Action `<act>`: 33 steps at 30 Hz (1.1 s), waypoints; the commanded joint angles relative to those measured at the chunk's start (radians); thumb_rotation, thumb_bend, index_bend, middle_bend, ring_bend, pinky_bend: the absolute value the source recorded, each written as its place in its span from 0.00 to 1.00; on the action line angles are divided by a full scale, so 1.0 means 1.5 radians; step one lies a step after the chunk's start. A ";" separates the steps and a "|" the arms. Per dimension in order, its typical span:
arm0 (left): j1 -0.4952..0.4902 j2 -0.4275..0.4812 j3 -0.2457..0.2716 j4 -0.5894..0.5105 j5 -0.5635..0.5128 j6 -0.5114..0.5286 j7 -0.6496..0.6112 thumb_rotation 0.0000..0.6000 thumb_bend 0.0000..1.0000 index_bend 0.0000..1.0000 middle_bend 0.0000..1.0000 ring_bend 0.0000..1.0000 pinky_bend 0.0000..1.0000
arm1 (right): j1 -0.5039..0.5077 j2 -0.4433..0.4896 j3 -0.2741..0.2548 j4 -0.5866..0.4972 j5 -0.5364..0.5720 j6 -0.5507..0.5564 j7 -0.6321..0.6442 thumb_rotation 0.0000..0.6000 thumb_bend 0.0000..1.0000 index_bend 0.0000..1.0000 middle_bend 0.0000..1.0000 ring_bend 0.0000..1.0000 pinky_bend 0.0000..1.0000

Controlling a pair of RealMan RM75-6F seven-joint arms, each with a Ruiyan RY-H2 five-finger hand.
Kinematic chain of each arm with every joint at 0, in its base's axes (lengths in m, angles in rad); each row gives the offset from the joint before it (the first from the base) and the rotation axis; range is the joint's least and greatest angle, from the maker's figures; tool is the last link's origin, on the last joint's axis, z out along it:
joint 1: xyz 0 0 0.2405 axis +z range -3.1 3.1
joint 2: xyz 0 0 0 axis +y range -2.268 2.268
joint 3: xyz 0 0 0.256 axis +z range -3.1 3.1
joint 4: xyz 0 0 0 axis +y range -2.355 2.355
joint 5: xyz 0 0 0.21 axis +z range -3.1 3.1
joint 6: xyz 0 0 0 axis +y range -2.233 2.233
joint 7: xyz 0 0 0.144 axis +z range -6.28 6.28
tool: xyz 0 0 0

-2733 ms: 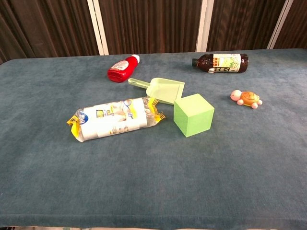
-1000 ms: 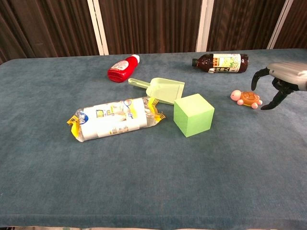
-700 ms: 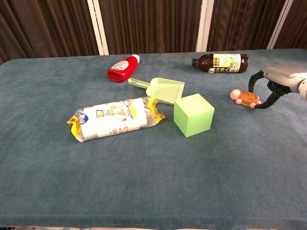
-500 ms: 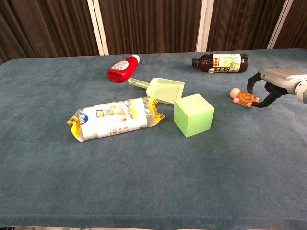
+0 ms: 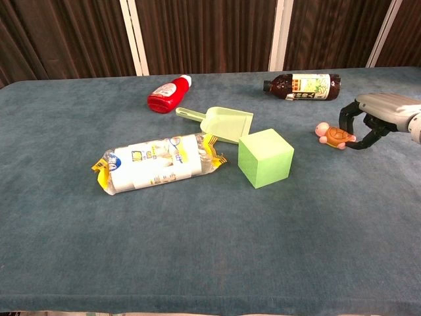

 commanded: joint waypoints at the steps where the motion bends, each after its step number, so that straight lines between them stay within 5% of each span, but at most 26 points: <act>1: 0.000 0.000 0.000 0.000 0.000 0.000 0.001 1.00 0.35 0.11 0.05 0.07 0.33 | -0.001 0.001 0.000 0.000 0.000 0.004 0.004 1.00 1.00 0.82 0.63 0.97 0.96; 9: 0.003 0.001 0.002 -0.003 0.001 0.001 0.005 1.00 0.35 0.11 0.05 0.07 0.33 | -0.008 0.009 -0.007 0.007 -0.008 0.023 0.038 1.00 0.96 0.75 0.62 0.97 0.96; 13: 0.002 0.000 0.002 -0.003 0.000 0.000 0.005 1.00 0.35 0.11 0.05 0.07 0.33 | -0.007 0.029 -0.015 -0.012 -0.015 0.009 0.067 1.00 0.70 0.49 0.49 0.96 0.95; 19: 0.003 0.001 0.003 -0.004 0.001 0.000 0.006 1.00 0.35 0.11 0.05 0.07 0.33 | -0.014 0.060 -0.026 -0.048 -0.023 0.009 0.100 1.00 0.36 0.28 0.40 0.94 0.94; 24: 0.003 0.001 0.004 -0.007 0.002 -0.001 0.010 1.00 0.35 0.11 0.05 0.07 0.33 | -0.017 0.082 -0.025 -0.080 -0.024 0.021 0.111 1.00 0.21 0.22 0.37 0.94 0.94; 33: 0.002 0.002 0.006 -0.011 0.002 -0.007 0.019 1.00 0.35 0.11 0.05 0.07 0.33 | -0.005 0.058 -0.009 -0.067 -0.014 0.030 0.081 1.00 0.19 0.30 0.37 0.94 0.94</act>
